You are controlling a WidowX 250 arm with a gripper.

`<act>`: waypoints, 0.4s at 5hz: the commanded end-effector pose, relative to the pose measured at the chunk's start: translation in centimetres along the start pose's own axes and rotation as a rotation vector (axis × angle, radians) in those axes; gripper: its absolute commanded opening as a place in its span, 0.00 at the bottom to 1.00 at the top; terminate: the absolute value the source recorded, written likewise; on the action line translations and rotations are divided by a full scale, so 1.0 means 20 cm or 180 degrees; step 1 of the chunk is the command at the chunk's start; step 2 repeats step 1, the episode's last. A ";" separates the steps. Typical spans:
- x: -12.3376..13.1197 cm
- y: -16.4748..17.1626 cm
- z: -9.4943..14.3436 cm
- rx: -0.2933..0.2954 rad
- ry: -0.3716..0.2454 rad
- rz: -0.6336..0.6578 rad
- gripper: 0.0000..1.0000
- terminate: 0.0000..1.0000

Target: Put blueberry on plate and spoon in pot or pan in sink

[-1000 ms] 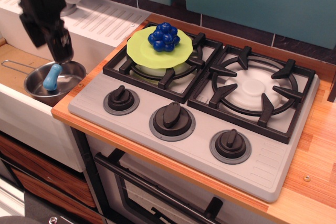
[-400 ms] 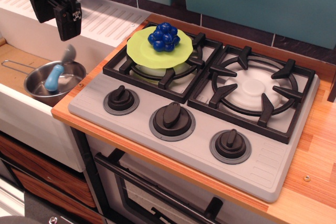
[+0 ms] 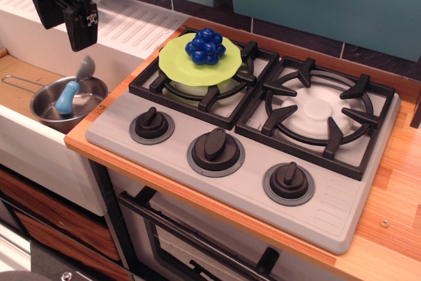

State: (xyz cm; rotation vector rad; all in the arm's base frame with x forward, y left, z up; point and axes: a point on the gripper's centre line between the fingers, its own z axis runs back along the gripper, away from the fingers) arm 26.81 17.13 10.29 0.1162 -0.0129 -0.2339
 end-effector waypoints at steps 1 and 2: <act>0.03 0.01 0.10 0.0143 -0.0145 0.0009 1.00 1.00; 0.03 0.01 0.10 0.0143 -0.0145 0.0009 1.00 1.00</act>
